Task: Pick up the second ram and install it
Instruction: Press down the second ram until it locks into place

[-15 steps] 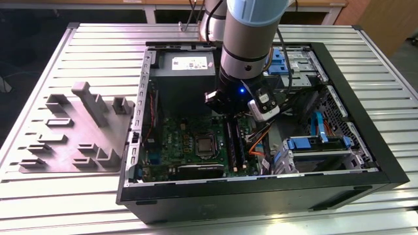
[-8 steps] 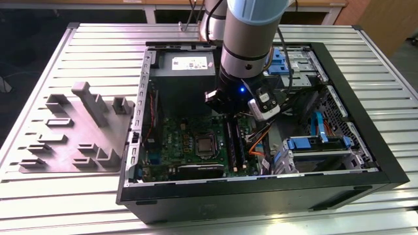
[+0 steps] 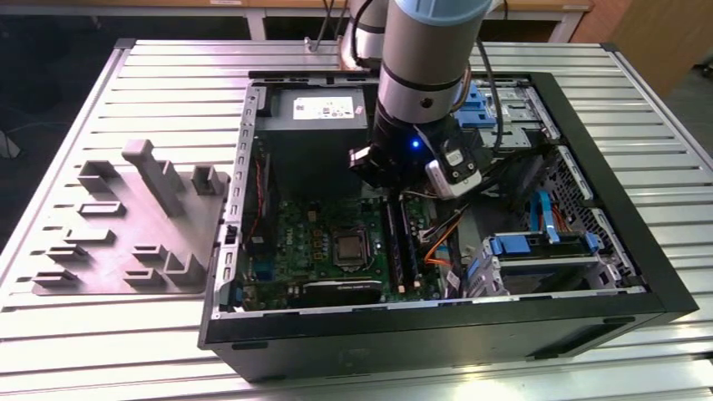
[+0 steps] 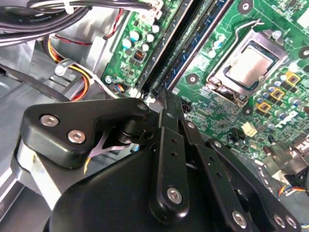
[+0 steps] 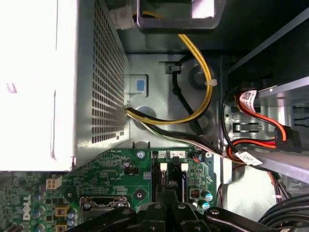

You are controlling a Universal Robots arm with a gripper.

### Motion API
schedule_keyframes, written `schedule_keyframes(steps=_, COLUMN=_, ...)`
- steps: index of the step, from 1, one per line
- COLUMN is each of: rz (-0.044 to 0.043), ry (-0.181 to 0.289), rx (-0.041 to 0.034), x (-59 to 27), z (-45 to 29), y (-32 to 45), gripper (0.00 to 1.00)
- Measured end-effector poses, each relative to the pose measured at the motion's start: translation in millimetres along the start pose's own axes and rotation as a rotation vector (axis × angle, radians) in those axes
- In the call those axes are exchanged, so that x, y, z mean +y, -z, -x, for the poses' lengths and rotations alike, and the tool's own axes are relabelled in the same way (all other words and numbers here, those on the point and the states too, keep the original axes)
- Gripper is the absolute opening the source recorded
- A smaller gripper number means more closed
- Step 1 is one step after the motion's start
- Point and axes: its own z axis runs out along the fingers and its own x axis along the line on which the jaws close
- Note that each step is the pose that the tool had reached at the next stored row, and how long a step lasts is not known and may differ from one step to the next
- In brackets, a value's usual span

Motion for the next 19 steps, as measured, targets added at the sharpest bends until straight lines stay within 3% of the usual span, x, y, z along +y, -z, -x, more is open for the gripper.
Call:
schedule_keyframes(steps=5, rz=-0.0014, ry=0.000, rx=0.0001, x=-7.8, z=0.2, y=0.6, gripper=0.10)
schedule_keyframes(steps=19, rz=-0.0017, ry=0.000, rx=0.0001, x=-49.7, z=1.2, y=3.0, gripper=0.10)
